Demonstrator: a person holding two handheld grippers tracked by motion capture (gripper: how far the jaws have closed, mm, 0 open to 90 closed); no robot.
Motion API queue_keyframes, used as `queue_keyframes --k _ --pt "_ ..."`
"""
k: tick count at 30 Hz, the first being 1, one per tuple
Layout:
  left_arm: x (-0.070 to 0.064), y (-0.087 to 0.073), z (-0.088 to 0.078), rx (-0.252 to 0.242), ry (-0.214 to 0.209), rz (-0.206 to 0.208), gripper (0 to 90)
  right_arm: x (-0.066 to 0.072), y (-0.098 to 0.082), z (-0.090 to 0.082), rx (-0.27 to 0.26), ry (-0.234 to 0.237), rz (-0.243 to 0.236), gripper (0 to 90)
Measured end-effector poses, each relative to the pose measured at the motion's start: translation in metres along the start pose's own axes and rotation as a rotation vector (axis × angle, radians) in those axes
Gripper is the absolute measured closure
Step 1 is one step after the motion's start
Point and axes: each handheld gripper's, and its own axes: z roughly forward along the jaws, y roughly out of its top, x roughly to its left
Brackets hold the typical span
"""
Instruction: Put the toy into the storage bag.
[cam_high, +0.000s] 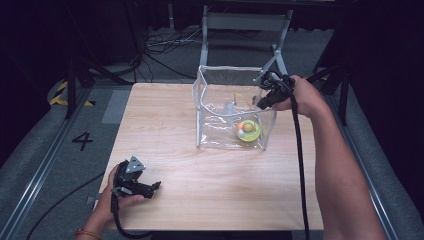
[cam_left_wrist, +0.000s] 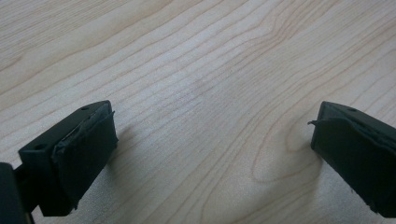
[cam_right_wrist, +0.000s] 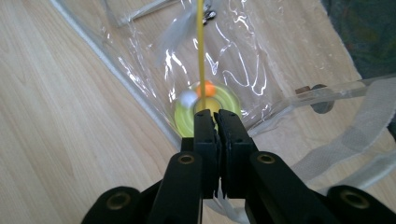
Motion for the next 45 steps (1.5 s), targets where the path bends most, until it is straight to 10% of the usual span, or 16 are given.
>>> queue_keyframes --k 14,35,45 --pt "0.001 0.0 0.0 -0.001 0.004 0.006 0.5 0.0 -0.02 -0.021 -0.124 -0.071 0.046 77.7" --pt "0.0 0.0 0.0 -0.001 -0.001 0.003 0.5 0.012 -0.075 -0.044 -0.275 -0.215 0.139 29.8" --pt "0.001 0.0 0.0 -0.002 0.009 0.009 0.5 0.028 -0.1 -0.052 -0.286 -0.253 0.121 25.6"
